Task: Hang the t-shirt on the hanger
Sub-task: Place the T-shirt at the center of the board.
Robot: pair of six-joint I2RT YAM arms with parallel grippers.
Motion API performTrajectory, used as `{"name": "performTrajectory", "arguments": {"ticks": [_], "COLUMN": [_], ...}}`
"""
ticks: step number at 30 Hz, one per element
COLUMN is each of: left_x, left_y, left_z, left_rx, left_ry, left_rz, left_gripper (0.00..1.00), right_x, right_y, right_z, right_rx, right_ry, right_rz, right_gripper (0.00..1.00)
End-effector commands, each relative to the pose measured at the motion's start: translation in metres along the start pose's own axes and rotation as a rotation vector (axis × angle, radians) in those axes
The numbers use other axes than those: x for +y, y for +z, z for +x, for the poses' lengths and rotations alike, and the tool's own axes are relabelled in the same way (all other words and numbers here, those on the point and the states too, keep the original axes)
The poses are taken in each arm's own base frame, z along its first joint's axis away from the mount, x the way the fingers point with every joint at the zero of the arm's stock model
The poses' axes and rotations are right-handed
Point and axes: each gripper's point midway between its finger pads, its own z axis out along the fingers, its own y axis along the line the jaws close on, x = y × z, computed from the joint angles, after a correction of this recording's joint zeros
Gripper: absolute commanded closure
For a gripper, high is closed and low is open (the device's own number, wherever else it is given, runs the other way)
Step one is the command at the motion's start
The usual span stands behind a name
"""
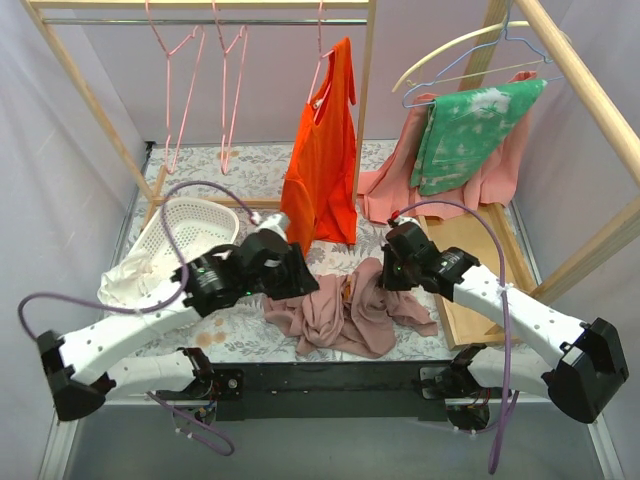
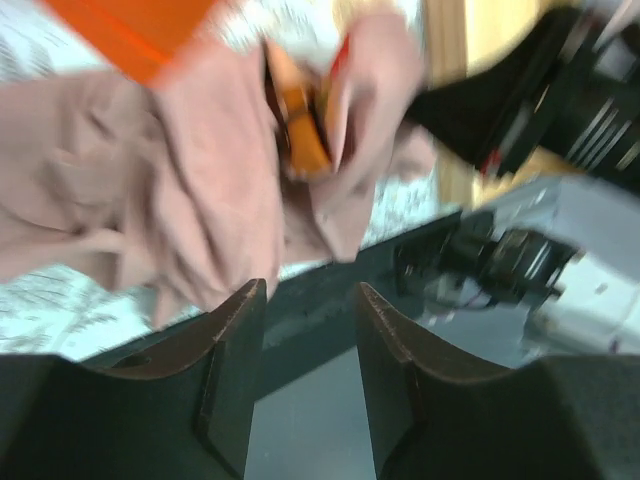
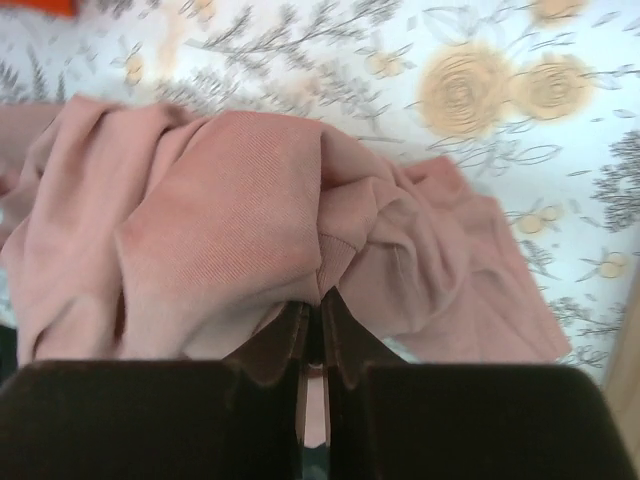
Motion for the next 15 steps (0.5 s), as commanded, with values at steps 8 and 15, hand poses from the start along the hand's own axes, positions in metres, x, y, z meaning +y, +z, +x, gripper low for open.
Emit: {"name": "performTrajectory", "arguments": {"ticks": [8,15], "left_x": [-0.084,-0.05], "left_y": [0.134,0.168], "left_z": [0.111,0.129], "left_rx": [0.215,0.217], "left_ry": [0.178,0.185], "left_rz": [-0.036,-0.206], "left_gripper": [0.52,0.51], "right_x": [-0.03,-0.035], "right_y": [0.003,0.005], "right_z": [-0.041,-0.036], "right_rx": [-0.057,-0.054], "right_ry": [0.068,0.091], "right_rz": [-0.001,-0.011], "right_gripper": [0.79,0.79]}}
